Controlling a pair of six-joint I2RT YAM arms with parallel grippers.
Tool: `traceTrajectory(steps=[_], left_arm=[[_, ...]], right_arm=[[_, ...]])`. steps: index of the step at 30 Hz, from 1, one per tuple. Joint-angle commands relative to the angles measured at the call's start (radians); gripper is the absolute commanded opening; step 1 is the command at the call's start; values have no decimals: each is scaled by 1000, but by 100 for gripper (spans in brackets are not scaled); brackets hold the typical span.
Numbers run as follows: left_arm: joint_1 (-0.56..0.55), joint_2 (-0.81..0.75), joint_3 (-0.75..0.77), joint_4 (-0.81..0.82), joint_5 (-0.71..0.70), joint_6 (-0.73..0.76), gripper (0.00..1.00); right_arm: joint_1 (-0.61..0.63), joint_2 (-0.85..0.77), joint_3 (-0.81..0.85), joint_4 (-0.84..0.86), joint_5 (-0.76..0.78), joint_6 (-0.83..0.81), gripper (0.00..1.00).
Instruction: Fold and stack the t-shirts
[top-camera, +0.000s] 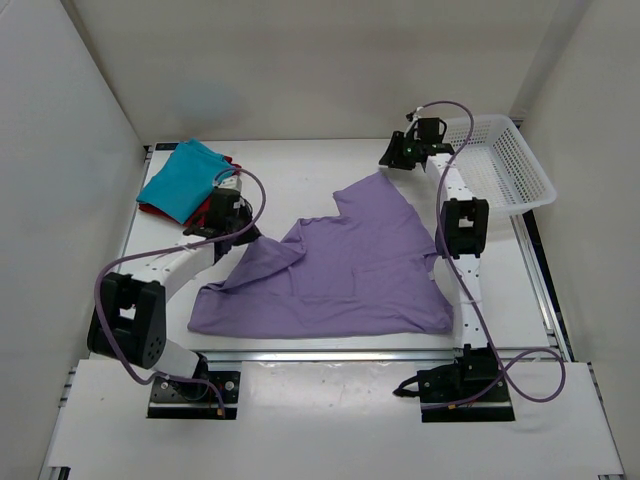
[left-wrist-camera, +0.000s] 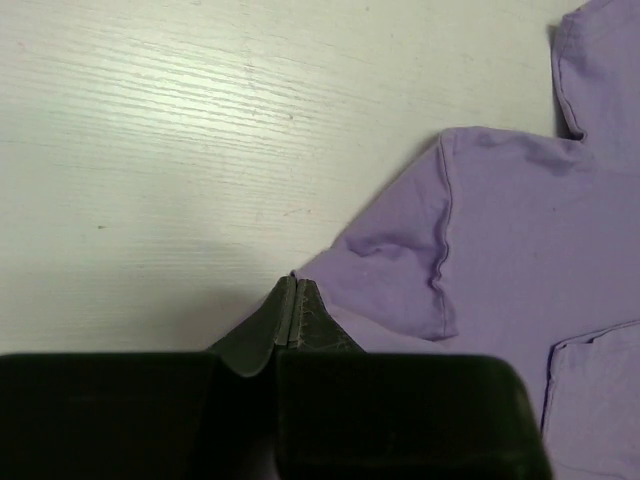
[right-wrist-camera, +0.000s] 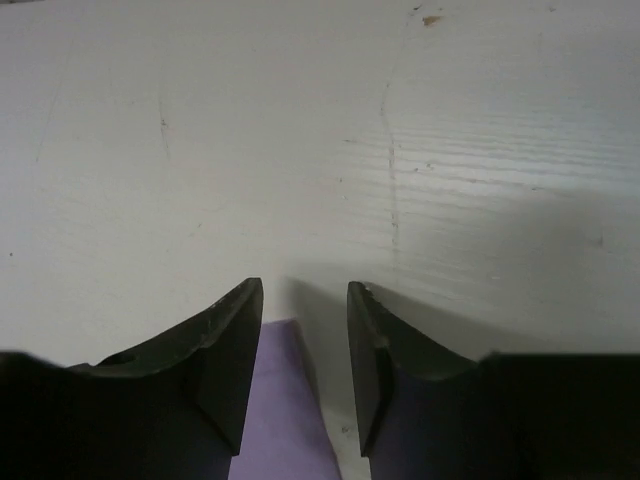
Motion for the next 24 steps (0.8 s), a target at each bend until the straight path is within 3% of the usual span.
traceTrajectory(steps=[1, 7, 19, 22, 24], left_arm=[[22, -45, 35, 2, 51, -2, 0], [62, -32, 68, -1, 58, 0, 0], [126, 13, 193, -37, 61, 27, 0], [137, 50, 227, -47, 71, 32, 0], [146, 85, 249, -53, 57, 38, 0]], right_arm=[[7, -5, 38, -66, -39, 16, 38], [7, 2, 32, -71, -81, 20, 36], [9, -2, 58, -123, -84, 8, 22], [7, -1, 61, -126, -88, 7, 16], [6, -5, 72, -127, -87, 11, 6]])
